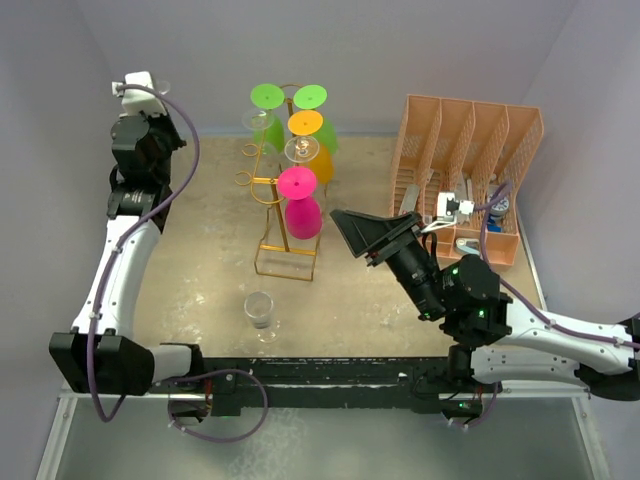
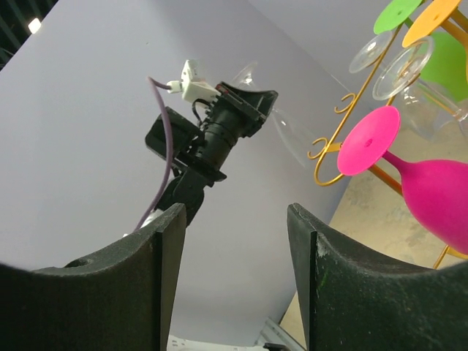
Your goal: Place the wine glass upside down on the wine glass rack
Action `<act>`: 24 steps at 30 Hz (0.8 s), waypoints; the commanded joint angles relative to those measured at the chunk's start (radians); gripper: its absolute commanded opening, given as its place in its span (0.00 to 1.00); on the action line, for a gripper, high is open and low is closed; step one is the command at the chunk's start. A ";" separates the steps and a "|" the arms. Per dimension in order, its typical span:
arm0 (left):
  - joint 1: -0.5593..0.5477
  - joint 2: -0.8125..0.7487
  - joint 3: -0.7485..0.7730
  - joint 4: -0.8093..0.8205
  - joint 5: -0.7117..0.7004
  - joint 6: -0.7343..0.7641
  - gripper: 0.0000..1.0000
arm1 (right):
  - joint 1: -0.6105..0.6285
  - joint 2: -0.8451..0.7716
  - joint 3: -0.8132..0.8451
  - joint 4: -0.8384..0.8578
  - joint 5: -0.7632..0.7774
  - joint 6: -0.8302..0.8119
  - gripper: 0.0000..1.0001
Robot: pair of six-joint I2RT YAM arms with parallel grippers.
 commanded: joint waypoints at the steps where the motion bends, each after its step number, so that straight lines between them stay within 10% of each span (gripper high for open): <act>1: 0.066 0.008 -0.060 0.143 0.475 -0.031 0.00 | 0.002 -0.028 -0.005 0.007 0.014 0.021 0.59; 24: 0.094 -0.022 -0.459 0.660 1.047 0.088 0.00 | 0.001 -0.037 -0.020 0.038 -0.059 -0.016 0.58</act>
